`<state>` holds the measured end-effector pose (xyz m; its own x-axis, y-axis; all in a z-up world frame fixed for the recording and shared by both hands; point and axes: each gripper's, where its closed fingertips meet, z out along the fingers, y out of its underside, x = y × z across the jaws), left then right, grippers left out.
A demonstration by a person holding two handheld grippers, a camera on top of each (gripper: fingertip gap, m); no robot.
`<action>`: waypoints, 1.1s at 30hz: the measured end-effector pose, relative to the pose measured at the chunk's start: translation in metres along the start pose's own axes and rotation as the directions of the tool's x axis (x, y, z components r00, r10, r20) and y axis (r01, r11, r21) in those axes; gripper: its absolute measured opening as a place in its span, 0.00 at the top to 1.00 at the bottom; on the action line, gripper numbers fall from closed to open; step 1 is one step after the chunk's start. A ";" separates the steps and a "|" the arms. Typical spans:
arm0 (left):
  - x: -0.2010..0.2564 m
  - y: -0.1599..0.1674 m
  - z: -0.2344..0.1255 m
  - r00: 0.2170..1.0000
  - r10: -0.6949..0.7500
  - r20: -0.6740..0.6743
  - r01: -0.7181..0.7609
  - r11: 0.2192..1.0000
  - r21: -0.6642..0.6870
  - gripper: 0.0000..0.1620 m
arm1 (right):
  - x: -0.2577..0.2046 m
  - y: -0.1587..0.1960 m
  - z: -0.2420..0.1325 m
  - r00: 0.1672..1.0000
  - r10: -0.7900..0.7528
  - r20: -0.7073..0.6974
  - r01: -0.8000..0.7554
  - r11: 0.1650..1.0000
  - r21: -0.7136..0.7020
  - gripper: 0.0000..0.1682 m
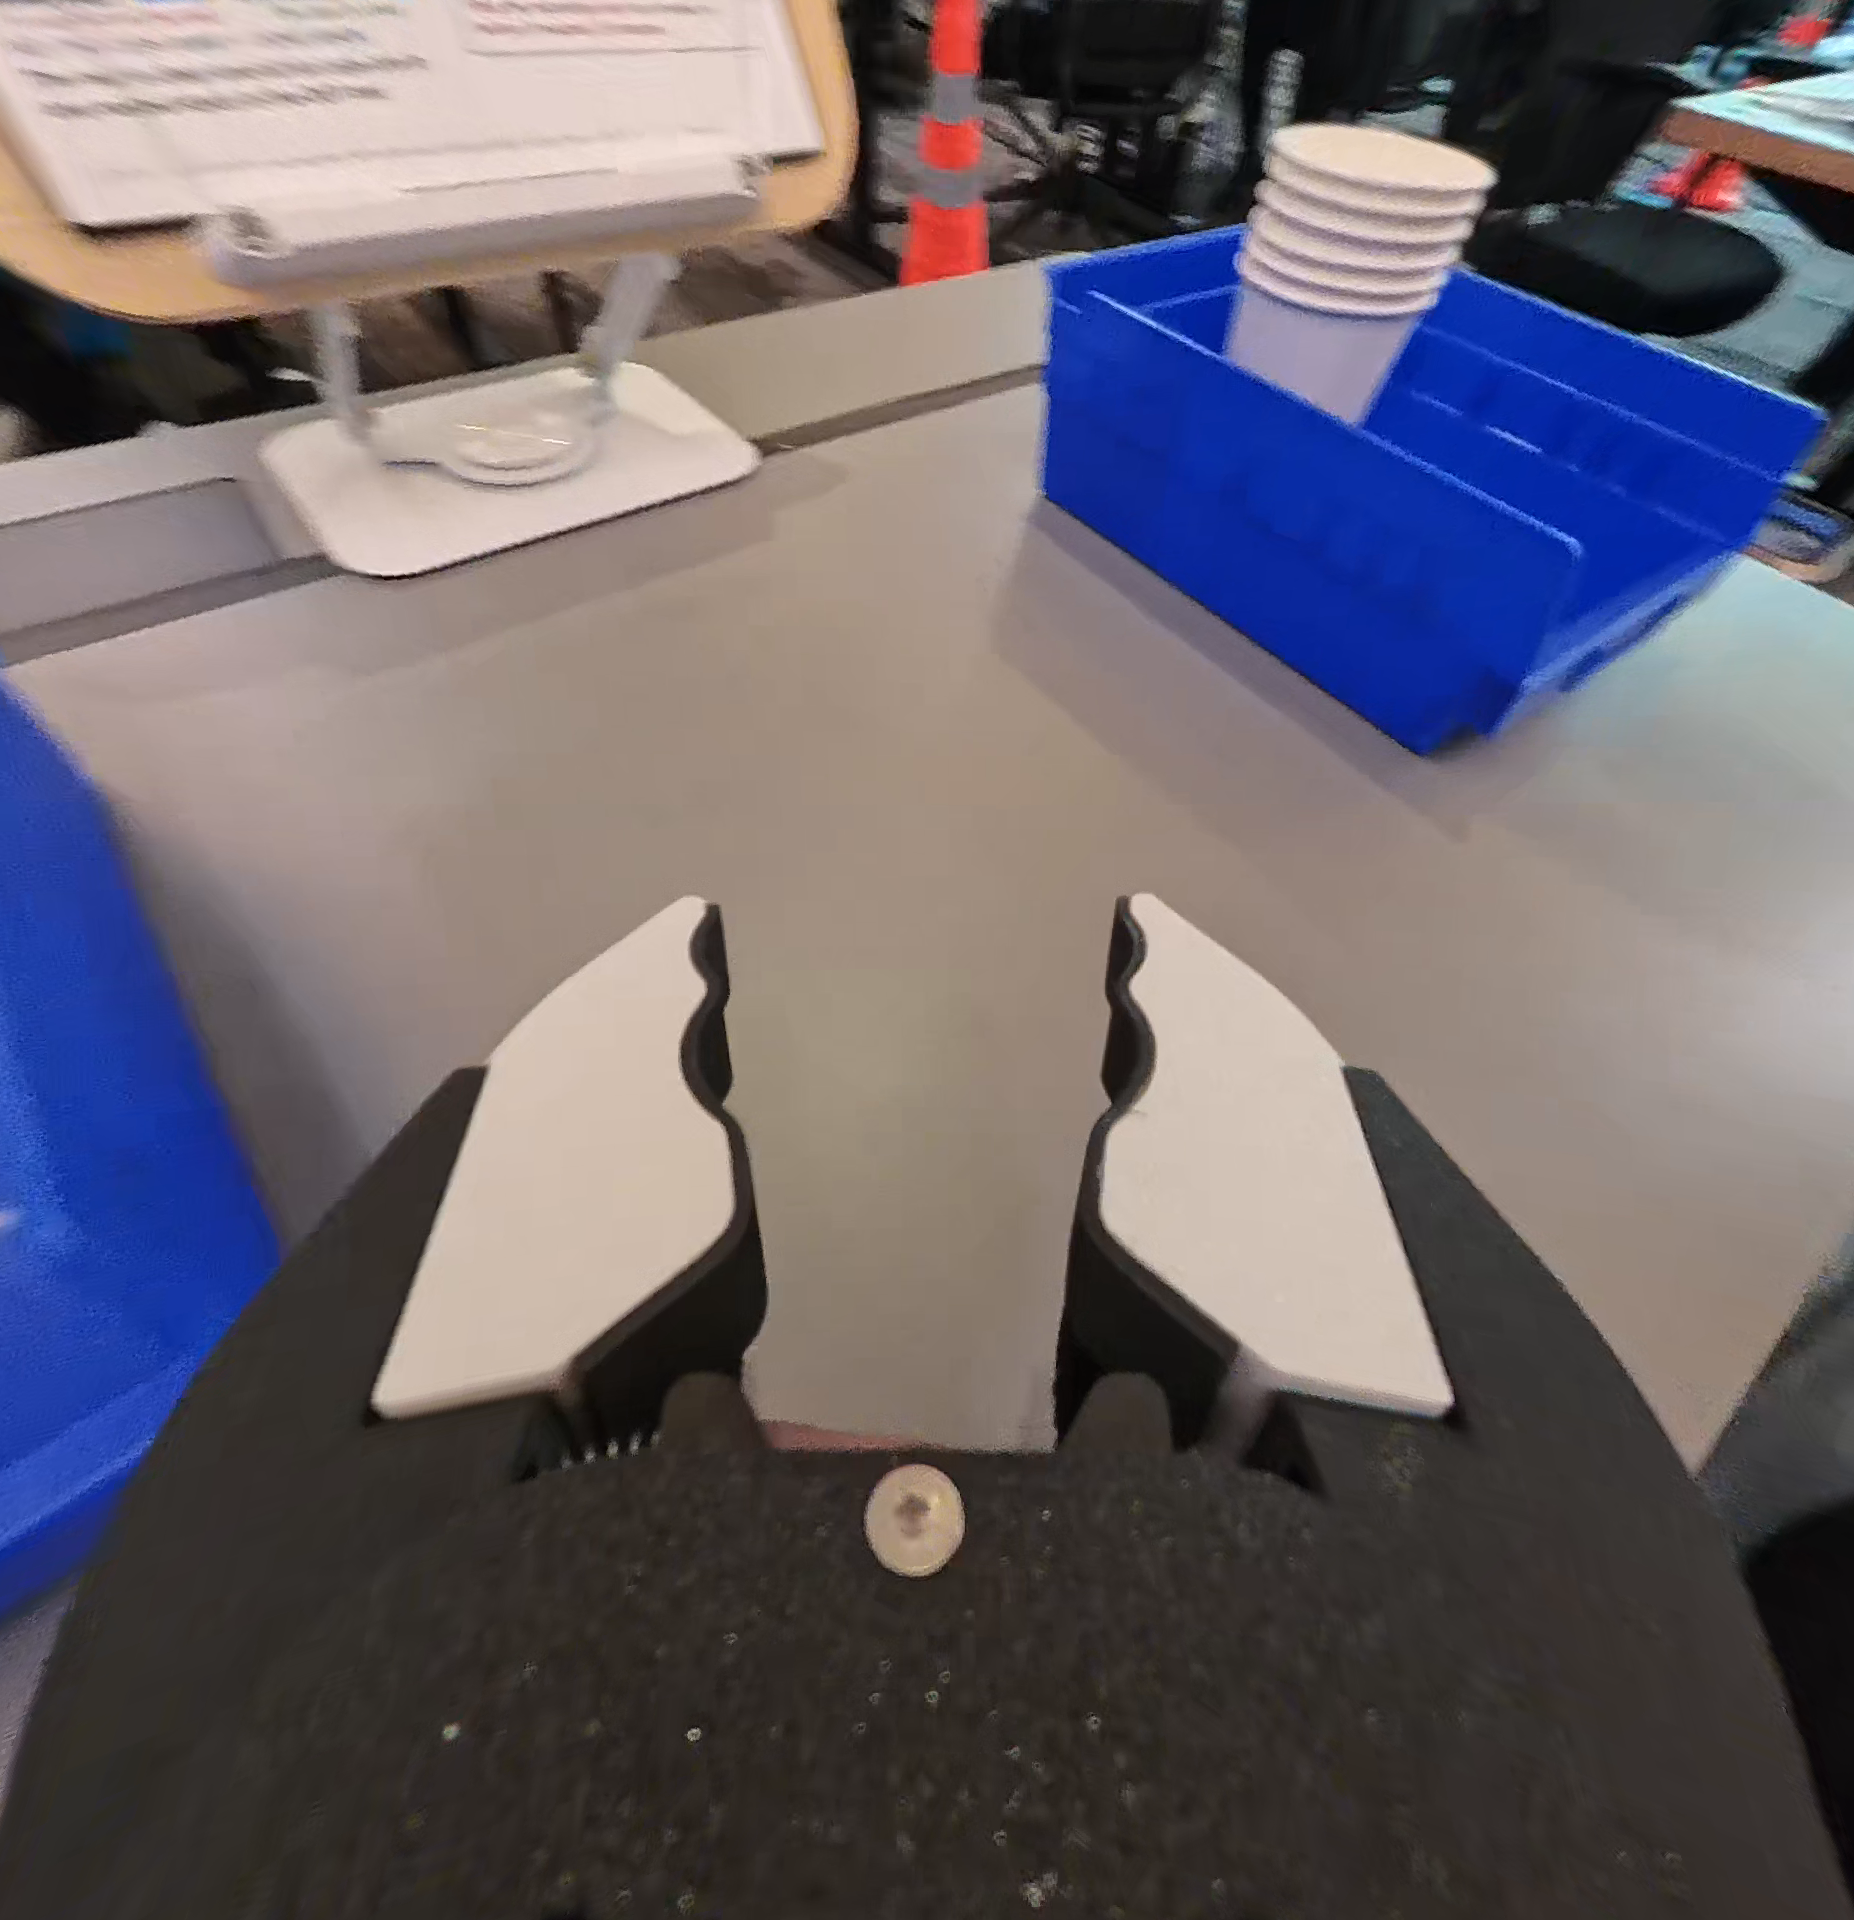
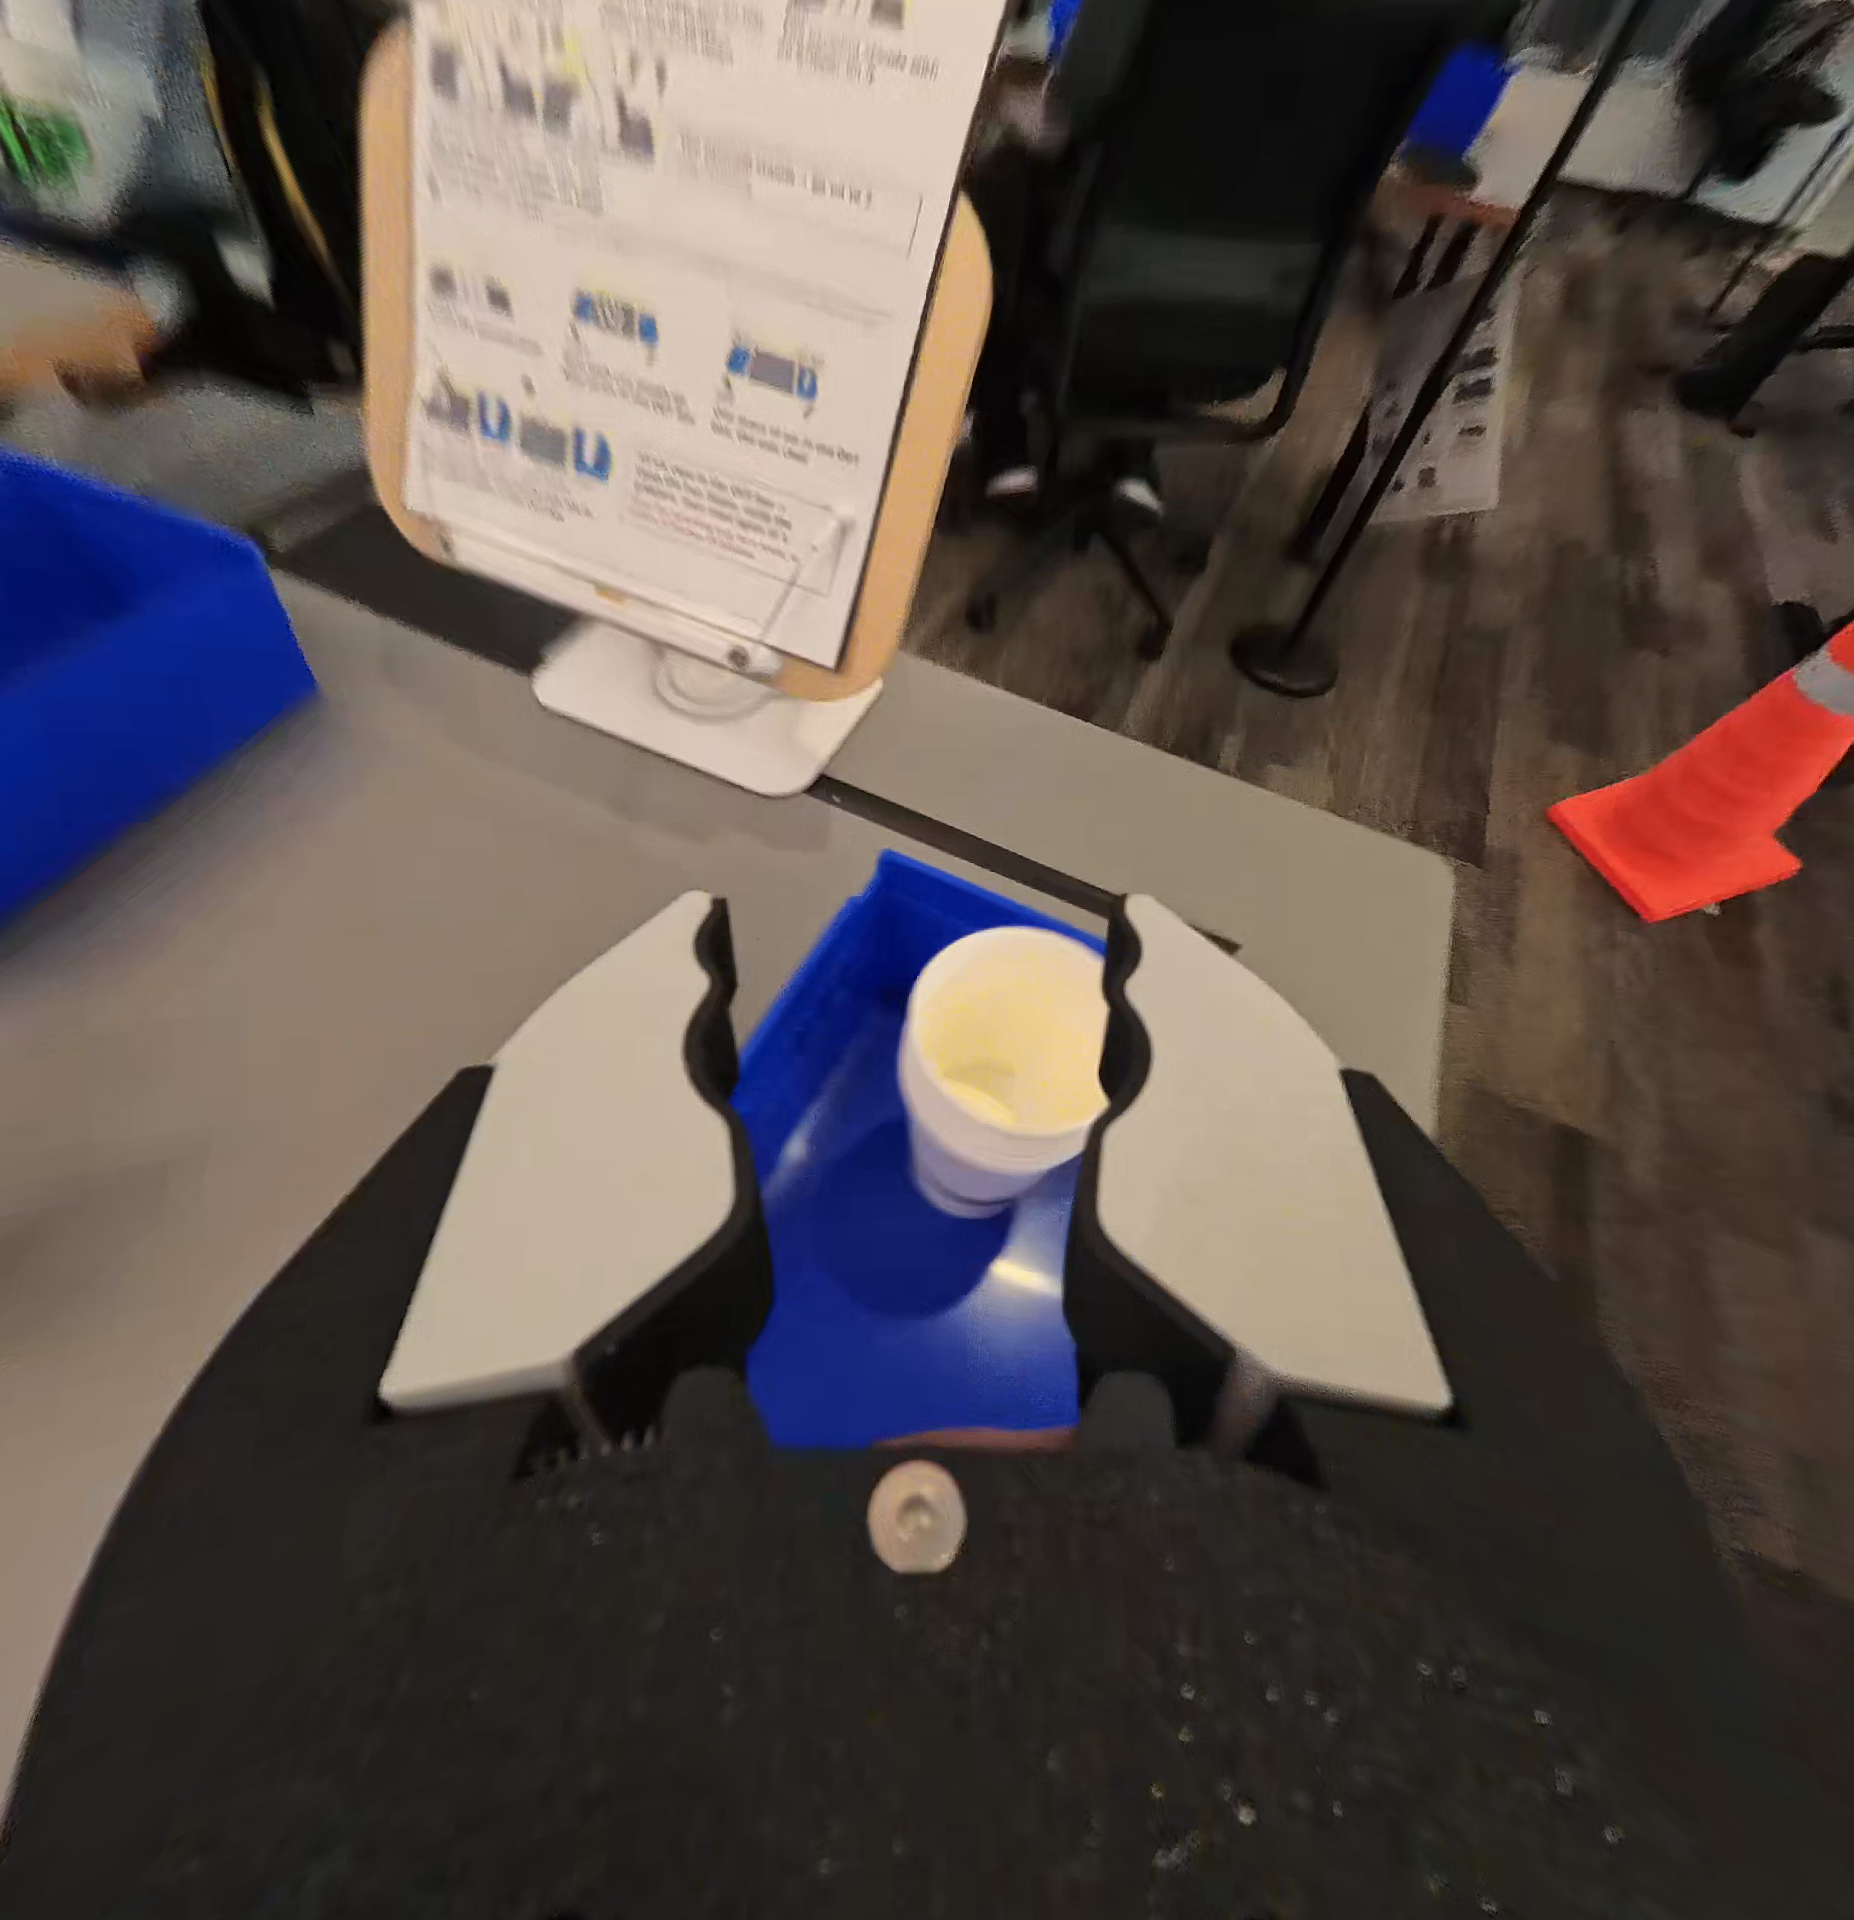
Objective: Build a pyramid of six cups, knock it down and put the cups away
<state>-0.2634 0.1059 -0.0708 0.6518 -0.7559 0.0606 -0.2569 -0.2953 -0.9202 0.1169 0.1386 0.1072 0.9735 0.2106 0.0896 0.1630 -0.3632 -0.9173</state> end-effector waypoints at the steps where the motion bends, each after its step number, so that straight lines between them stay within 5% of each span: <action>1: -0.003 0.000 -0.007 0.999 -0.008 0.035 0.007 1.000 0.021 0.58 | -0.011 0.013 -0.012 0.999 0.048 -0.004 -0.048 0.997 0.052 0.60; 6: -0.023 0.018 -0.037 0.980 -0.024 0.196 0.020 1.000 0.023 0.58 | -0.051 0.095 -0.047 0.974 0.214 -0.077 -0.181 0.934 0.307 0.62; 13: -0.061 0.039 -0.090 0.923 -0.125 0.363 0.087 0.989 0.120 0.59 | -0.074 0.208 -0.036 0.963 0.183 -0.199 -0.135 0.963 0.233 0.61; 20: -0.096 0.062 -0.109 0.894 -0.153 0.421 0.101 0.985 0.143 0.59 | -0.067 0.213 -0.037 0.961 0.154 -0.230 -0.101 0.969 0.225 0.62; 33: -0.094 0.069 -0.104 0.901 -0.164 0.403 0.130 0.985 0.111 0.58 | -0.068 0.221 -0.028 0.964 0.063 -0.258 -0.017 0.984 0.176 0.65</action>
<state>-0.4166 0.0962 -0.1002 0.9165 -0.3970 0.0495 -0.0897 -0.3244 -0.9417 0.0913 0.0181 -0.0909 0.9902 -0.0539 0.1285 0.1153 -0.2011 -0.9727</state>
